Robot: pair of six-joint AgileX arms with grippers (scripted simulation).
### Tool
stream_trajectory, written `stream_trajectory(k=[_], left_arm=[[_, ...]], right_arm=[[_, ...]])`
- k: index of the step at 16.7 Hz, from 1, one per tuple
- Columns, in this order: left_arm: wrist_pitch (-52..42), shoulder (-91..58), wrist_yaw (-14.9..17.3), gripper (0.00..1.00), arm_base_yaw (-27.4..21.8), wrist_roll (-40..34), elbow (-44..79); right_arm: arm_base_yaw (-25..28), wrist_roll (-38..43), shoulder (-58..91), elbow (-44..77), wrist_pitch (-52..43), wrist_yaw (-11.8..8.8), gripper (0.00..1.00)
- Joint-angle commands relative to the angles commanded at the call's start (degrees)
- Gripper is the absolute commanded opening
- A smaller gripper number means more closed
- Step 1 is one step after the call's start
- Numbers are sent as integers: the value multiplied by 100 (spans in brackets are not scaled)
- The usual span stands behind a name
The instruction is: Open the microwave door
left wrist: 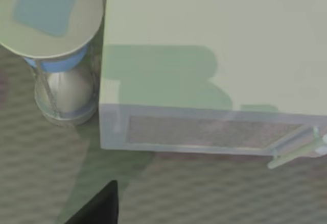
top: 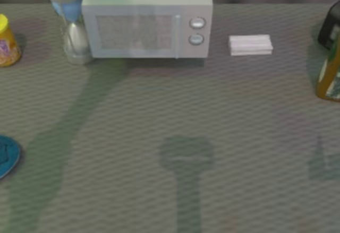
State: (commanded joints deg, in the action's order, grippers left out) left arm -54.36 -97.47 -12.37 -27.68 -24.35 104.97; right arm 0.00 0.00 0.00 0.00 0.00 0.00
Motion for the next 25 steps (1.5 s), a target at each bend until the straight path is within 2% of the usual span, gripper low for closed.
stream_trajectory(k=[5, 10, 17, 25], left_arm=[[-1198, -2310, -332, 100, -597, -569, 2393], [-1859, -3611, -530, 100, -932, -905, 3713], [-1893, -3749, -538, 100, -933, -927, 3810], [-692, -4254, -425, 100, -690, -675, 3210]], right_arm=[[0, 0, 0, 0, 0, 0, 100], [0, 0, 0, 0, 0, 0, 100], [0, 0, 0, 0, 0, 0, 100], [0, 0, 0, 0, 0, 0, 100]])
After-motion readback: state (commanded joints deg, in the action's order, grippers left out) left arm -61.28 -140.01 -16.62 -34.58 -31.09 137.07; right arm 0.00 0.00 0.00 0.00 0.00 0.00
